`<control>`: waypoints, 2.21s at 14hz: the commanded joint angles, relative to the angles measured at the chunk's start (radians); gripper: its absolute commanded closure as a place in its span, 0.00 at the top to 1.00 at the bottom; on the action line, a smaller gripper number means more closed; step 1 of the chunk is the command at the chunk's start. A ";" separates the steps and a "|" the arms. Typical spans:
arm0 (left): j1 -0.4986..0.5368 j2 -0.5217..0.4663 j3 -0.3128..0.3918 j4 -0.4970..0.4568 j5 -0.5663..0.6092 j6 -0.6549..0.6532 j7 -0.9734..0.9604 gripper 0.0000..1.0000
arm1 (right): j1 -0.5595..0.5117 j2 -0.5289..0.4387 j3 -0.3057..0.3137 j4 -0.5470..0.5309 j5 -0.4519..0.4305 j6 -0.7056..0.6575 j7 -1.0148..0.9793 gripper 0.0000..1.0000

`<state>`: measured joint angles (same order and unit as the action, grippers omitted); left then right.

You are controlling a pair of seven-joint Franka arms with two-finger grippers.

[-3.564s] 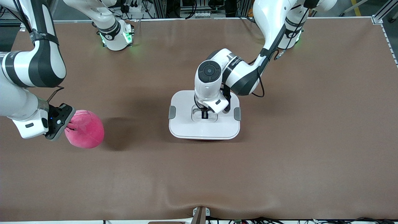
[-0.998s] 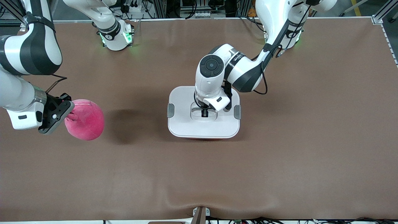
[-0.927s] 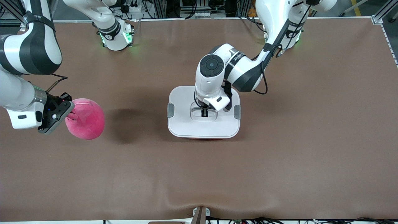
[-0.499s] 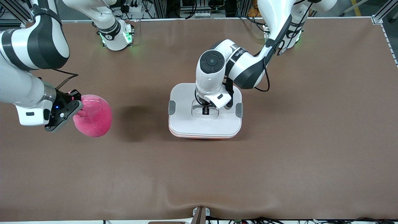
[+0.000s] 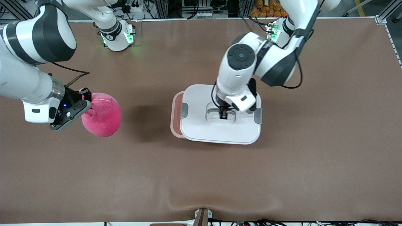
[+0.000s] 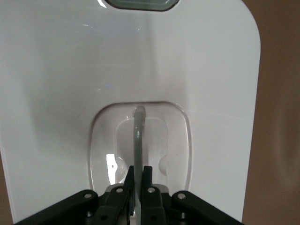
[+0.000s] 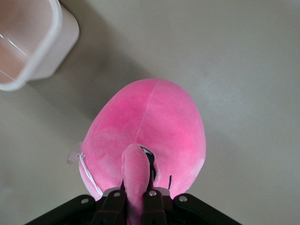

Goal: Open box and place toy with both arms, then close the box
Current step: 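Lift the lid off the box with the left gripper, moving it aside, then carry the pink toy over the pink box and lower it inside with the right gripper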

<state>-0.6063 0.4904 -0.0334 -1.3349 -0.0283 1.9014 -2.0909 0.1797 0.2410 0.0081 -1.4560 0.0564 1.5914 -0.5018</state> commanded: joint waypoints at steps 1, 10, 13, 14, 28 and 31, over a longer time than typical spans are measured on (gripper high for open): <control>0.075 -0.030 -0.008 -0.020 0.004 -0.016 0.130 0.00 | 0.056 -0.002 -0.010 0.020 0.022 -0.019 0.127 0.00; 0.310 -0.082 -0.010 -0.036 -0.096 -0.059 0.471 0.00 | 0.221 0.012 -0.010 0.081 0.092 -0.018 0.507 0.00; 0.356 -0.096 -0.010 -0.035 -0.111 -0.087 0.551 0.00 | 0.270 0.023 -0.010 0.088 0.131 -0.013 0.652 0.00; 0.371 -0.096 -0.010 -0.036 -0.113 -0.088 0.578 0.00 | 0.283 0.033 -0.010 0.098 0.134 -0.008 0.684 0.00; 0.574 -0.124 -0.010 -0.038 -0.177 -0.163 0.894 0.00 | 0.446 0.253 -0.010 0.255 0.146 0.149 0.867 0.00; 0.573 -0.122 -0.010 -0.040 -0.185 -0.162 0.896 0.00 | 0.451 0.273 -0.010 0.256 0.148 0.163 0.881 0.00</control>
<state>-0.0389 0.3940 -0.0363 -1.3499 -0.1915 1.7472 -1.2122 0.6211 0.4853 0.0084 -1.2441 0.1835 1.7591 0.3552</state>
